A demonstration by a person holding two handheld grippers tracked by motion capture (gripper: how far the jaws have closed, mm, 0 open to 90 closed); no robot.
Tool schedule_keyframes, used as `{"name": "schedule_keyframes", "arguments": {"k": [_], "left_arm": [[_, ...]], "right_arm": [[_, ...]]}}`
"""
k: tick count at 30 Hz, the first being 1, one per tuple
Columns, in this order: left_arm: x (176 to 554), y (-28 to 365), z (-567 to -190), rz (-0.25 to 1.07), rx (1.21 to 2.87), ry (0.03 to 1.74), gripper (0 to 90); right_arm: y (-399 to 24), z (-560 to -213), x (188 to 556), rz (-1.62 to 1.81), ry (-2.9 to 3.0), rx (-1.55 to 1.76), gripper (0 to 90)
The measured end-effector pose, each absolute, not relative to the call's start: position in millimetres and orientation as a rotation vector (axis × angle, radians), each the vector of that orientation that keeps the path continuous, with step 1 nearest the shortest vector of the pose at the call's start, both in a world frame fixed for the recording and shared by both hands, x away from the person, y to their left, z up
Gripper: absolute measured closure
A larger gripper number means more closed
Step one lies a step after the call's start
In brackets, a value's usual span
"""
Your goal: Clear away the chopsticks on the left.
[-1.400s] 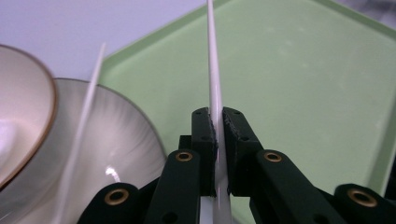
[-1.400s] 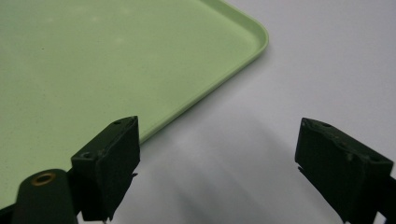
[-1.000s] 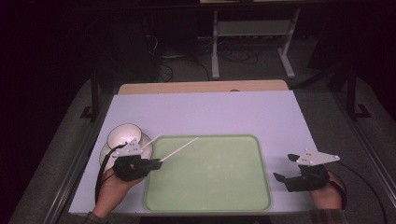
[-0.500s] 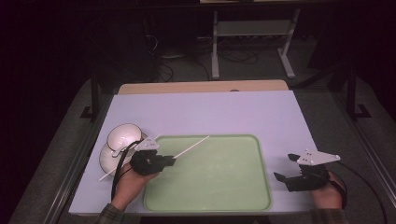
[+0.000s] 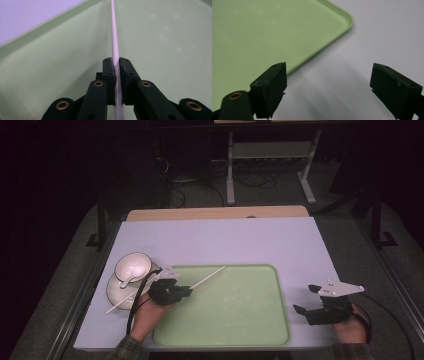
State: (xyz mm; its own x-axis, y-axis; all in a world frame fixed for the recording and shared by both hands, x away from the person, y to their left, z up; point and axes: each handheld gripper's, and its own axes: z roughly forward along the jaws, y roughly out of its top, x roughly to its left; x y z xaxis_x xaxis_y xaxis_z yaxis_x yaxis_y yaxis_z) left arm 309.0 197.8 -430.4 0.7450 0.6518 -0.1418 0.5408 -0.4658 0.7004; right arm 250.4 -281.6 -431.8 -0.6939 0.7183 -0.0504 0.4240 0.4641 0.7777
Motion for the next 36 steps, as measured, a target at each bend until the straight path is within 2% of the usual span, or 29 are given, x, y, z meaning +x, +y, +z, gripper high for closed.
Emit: {"name": "schedule_keyframes", "arguments": {"k": [19,27,31,36], "left_arm": [[308.2,200.7,-440.8,0.209,2.209,0.941,82.3],[305.9,199.1,-440.6,0.231,2.216,0.930,76.9],[305.3,199.7,-436.7,0.234,2.202,0.934,69.0],[306.5,203.1,-427.2,0.168,2.145,0.907,64.0]], "right_arm": [[-277.5,-429.3,250.0,1.106,2.343,0.950,13.1],[-276.9,-426.5,247.8,1.115,2.327,0.933,13.1],[-276.5,-424.6,247.1,1.120,2.316,0.929,13.1],[-274.8,-425.3,247.3,1.114,2.324,0.925,13.1]]}}
